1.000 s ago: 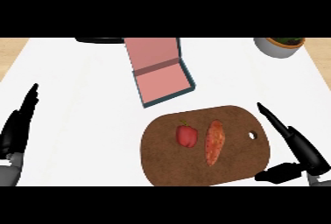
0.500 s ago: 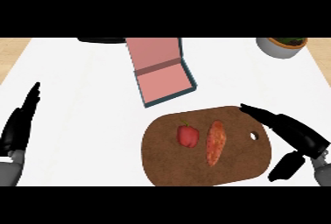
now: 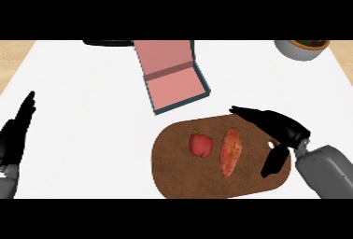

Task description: Pick the sweet potato from the cutting board and place it in the cardboard box

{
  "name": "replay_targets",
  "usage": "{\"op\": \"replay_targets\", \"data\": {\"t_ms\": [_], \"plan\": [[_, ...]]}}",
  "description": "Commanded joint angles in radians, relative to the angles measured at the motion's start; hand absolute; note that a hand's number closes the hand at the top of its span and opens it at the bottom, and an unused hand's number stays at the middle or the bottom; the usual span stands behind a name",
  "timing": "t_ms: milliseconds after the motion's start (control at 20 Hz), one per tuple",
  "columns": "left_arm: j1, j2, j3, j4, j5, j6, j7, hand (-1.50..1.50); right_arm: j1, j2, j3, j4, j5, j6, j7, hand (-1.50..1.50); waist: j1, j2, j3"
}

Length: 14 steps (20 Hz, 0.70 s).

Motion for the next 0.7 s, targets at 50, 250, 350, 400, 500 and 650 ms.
{"op": "replay_targets", "data": {"t_ms": [50, 250, 350, 400, 500, 650], "plan": [[-0.026, -0.064, 0.014, 0.072, -0.049, -0.004, -0.066, 0.0, -0.039, 0.077, -0.018, 0.123, 0.1, -0.001, -0.069, -1.5, -0.004, 0.001, 0.001], [-0.026, -0.094, 0.032, 0.051, -0.086, -0.009, -0.024, 0.0, -0.027, 0.115, -0.046, 0.033, 0.128, 0.082, 0.008, -1.5, -0.007, 0.0, 0.001], [0.018, -0.079, 0.057, 0.0, -0.103, -0.019, -0.021, 0.0, 0.083, 0.092, -0.068, -0.102, 0.117, 0.102, 0.009, -1.5, -0.009, -0.001, 0.001], [-0.003, -0.078, 0.064, 0.019, -0.11, -0.024, -0.023, 0.0, 0.037, 0.117, -0.091, -0.033, 0.115, 0.097, -0.031, -1.5, -0.008, 0.0, 0.001], [-0.017, -0.042, 0.103, 0.026, -0.068, -0.096, -0.004, 0.0, 0.054, 0.112, -0.105, -0.077, 0.102, 0.138, -0.026, -1.5, -0.008, -0.001, 0.001], [0.024, -0.106, 0.061, -0.066, -0.114, -0.044, 0.038, 0.0, -0.005, 0.168, -0.113, -0.064, 0.096, 0.181, -0.006, -1.5, -0.004, -0.001, 0.002]]}}
